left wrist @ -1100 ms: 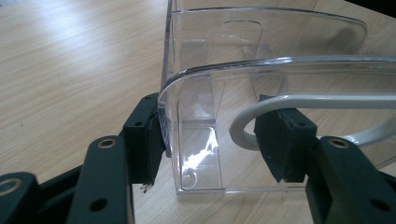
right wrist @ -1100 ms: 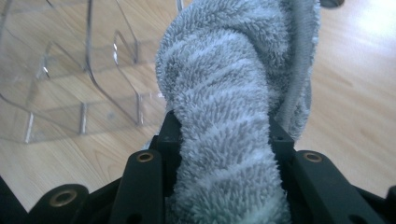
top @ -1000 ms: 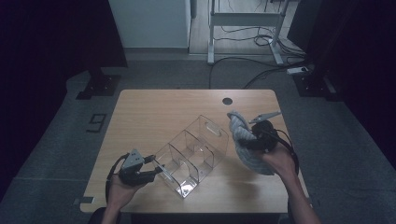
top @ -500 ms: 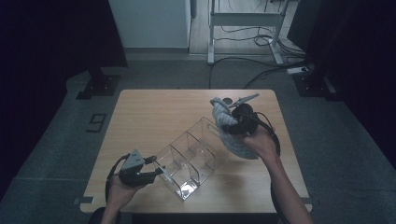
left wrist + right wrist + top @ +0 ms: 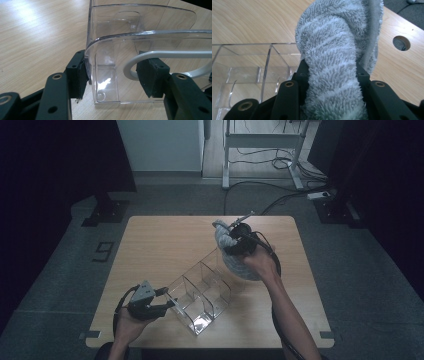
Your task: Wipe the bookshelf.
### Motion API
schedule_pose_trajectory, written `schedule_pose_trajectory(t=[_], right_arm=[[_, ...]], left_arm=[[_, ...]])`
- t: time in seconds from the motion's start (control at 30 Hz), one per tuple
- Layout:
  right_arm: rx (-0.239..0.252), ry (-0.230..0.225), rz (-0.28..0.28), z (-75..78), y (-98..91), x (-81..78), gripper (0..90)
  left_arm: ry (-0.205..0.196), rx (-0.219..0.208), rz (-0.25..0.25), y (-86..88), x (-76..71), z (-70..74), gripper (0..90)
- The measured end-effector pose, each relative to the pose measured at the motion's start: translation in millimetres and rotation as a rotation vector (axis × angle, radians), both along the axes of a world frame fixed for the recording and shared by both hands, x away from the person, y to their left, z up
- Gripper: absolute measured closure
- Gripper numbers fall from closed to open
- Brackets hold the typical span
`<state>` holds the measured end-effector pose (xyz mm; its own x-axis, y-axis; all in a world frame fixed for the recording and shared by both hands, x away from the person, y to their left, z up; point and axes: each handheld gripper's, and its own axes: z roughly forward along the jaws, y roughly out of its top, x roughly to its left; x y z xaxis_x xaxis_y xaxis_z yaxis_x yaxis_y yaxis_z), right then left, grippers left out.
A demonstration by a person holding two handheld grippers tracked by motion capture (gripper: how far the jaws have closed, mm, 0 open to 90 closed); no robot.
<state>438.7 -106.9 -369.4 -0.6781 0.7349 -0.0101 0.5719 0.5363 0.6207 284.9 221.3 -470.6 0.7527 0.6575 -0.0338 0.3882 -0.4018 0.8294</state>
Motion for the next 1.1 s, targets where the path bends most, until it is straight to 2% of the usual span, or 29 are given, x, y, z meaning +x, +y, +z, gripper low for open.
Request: schedule_pose_trajectory(t=[0.1, 0.33, 0.43, 0.63, 0.8, 1.1], right_arm=[[-0.039, -0.004, 0.001, -5.3, 8.6, 6.7, 59.7], [-0.076, 0.024, 0.000, -15.6, 22.8, 19.6, 61.0], [-0.069, 0.039, 0.001, -19.8, 23.4, 22.2, 62.7], [-0.077, 0.021, 0.008, -20.1, 21.2, 18.1, 61.5], [-0.057, 0.023, 0.005, -19.6, 12.6, 12.3, 60.5], [-0.077, 0.010, 0.006, -17.9, 1.4, -2.1, 59.9]], left_arm=[[0.001, -0.001, -0.001, -0.1, 0.1, 0.0, 44.0], [-0.001, 0.004, 0.003, -0.5, -0.1, 0.2, 44.0], [-0.002, 0.006, 0.008, -1.2, -0.4, 0.3, 44.0], [-0.001, 0.010, 0.020, -2.8, -1.0, 0.6, 44.2], [0.000, 0.011, 0.024, -3.5, -0.9, 0.7, 44.2], [0.003, 0.013, 0.028, -4.1, -1.0, 0.8, 44.3]])
